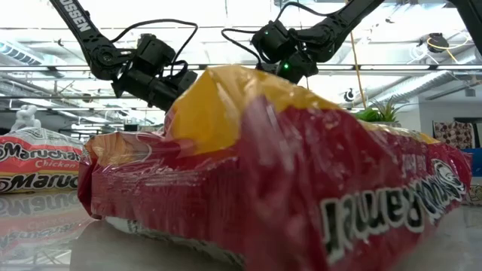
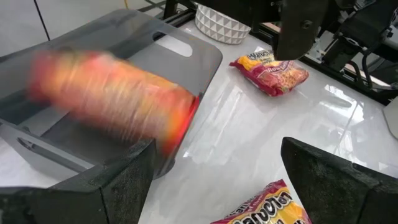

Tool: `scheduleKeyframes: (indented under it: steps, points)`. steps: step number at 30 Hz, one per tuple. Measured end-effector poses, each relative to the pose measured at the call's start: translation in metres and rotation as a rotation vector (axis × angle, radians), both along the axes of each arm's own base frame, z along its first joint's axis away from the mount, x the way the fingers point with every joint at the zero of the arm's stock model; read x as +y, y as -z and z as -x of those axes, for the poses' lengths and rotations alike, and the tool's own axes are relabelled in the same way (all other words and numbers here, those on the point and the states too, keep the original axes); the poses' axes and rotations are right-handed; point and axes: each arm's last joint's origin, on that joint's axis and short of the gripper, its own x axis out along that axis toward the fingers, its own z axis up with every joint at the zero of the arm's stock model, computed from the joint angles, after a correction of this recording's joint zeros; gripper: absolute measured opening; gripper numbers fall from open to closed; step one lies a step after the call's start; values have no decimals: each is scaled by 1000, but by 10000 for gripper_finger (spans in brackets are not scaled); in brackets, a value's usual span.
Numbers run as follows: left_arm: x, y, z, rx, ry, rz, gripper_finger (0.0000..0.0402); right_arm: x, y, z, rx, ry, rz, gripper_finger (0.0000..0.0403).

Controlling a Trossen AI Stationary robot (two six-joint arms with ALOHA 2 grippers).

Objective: Sort Maruchan noodles
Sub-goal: Put the orange noodle pack into the black bin

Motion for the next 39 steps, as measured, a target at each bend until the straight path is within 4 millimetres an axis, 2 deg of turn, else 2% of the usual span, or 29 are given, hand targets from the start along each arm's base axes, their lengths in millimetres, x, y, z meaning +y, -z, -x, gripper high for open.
scheduleKeyframes:
  steps: [12, 25, 33, 39]
  points:
    - [0, 0, 0, -1, 2, -4, 346, 20, -1, -10, 3, -142, -16, 178]
    - [-4, -9, 3, 0, 16, -24, 346, 62, -7, -18, 96, -288, 18, 178]
    - [-17, -24, 22, 97, 16, 28, 346, 100, -18, -20, 120, -429, 36, 178]
    - [-42, -47, 38, 148, 40, -8, 346, 136, -24, -23, 122, -613, 49, 178]
